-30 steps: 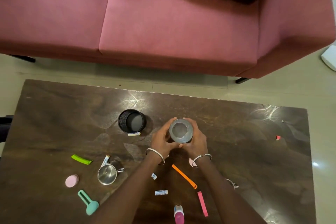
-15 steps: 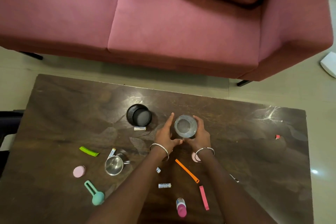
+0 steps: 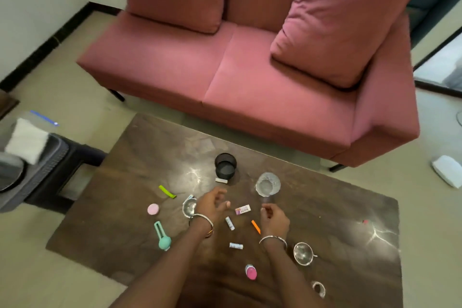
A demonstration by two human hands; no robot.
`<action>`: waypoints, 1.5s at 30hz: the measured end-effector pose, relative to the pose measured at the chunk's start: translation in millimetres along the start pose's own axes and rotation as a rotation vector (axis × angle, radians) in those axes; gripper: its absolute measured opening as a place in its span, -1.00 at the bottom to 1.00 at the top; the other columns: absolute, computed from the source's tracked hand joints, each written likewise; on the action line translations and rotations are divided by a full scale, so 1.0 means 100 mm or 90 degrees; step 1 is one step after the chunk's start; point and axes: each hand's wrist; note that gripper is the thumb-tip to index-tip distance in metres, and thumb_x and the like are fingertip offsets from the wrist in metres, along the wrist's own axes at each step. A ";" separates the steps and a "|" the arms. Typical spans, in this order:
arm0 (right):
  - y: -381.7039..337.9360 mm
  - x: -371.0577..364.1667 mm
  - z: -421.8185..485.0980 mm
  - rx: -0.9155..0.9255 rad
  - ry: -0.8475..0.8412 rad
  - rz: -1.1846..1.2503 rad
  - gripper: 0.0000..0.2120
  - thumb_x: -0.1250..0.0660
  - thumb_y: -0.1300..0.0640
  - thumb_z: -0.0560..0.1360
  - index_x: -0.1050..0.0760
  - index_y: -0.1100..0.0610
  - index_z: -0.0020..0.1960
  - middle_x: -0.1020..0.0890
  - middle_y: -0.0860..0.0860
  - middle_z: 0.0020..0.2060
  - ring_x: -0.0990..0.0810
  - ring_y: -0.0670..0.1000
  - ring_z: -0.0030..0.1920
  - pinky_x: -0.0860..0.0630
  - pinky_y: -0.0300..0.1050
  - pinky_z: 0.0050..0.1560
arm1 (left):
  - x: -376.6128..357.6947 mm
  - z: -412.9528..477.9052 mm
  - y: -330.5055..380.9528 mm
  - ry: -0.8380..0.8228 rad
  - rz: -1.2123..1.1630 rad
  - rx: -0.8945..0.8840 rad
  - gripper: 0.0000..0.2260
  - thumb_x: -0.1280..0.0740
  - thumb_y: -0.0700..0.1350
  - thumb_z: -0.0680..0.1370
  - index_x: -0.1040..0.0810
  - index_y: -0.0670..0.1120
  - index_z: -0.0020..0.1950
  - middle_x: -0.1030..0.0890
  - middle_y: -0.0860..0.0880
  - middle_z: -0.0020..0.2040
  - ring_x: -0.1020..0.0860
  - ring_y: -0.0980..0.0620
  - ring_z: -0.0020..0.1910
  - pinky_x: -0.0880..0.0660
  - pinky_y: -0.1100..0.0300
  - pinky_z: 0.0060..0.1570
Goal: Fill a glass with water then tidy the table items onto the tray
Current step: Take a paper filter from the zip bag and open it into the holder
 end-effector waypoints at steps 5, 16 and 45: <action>-0.33 -0.29 -0.50 0.120 -0.086 -0.012 -0.89 -0.39 0.30 0.45 -0.66 0.18 -0.07 -0.73 0.09 -0.20 -0.69 0.13 -0.12 -0.52 -0.07 -0.08 | 0.41 -0.46 -0.25 0.117 -0.072 0.015 -0.86 -0.42 -0.20 0.49 -0.61 -0.16 0.04 -0.67 -0.10 -0.10 -0.65 -0.05 -0.07 -0.57 0.00 0.02; -1.24 -1.21 -1.77 0.367 -0.198 -0.131 -0.92 -0.39 0.24 0.43 -0.64 0.15 -0.10 -0.71 0.07 -0.19 -0.65 0.12 -0.10 -0.39 -0.13 -0.14 | 1.77 -1.28 -1.10 0.289 -0.135 0.029 -0.88 -0.41 -0.25 0.47 -0.61 -0.10 -0.01 -0.66 -0.06 -0.12 -0.61 0.01 -0.13 -0.52 0.30 -0.06; -3.86 -4.33 -3.60 0.485 -0.250 -0.139 -0.85 -0.30 0.27 0.48 -0.64 0.14 -0.06 -0.70 0.05 -0.12 -0.62 0.09 -0.07 -0.48 -0.13 -0.08 | 5.82 -1.00 -2.66 0.434 -0.074 0.016 -0.88 -0.37 -0.21 0.48 -0.61 -0.02 -0.04 -0.66 0.02 -0.16 -0.60 0.08 -0.19 -0.53 0.25 -0.08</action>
Point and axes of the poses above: each hand's wrist, its own z-axis towards the middle knuckle, its own x-axis out of the back of the hand, y = z × x
